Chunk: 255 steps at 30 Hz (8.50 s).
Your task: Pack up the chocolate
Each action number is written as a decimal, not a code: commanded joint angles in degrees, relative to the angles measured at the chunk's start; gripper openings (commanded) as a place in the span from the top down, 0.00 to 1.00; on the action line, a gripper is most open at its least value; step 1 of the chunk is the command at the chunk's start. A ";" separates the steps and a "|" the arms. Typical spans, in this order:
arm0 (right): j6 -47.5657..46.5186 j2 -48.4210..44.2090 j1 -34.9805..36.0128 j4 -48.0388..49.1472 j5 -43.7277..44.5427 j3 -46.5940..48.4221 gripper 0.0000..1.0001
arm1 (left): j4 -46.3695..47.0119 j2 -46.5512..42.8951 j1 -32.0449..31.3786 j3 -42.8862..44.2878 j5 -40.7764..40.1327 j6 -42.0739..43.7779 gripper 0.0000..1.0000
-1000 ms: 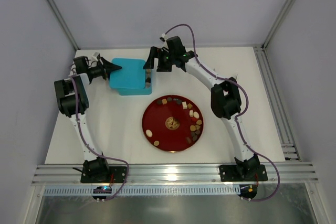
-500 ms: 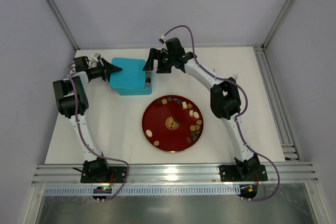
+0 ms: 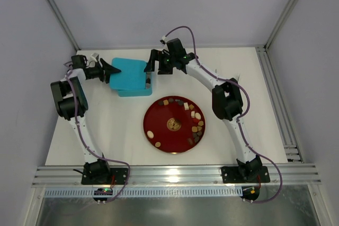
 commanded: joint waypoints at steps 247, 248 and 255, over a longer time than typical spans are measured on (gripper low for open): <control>4.71 -9.63 1.48 13.45 6.65 -17.79 0.49 | -33.90 -15.18 -14.20 1.18 -37.24 24.04 0.56; 4.53 -9.63 1.56 12.66 6.74 -17.79 0.48 | -33.90 -15.53 -14.29 0.82 -37.32 24.13 0.56; 1.81 -10.51 1.65 8.80 9.02 -17.79 0.33 | -32.32 -16.85 -14.29 -1.38 -35.40 23.78 0.51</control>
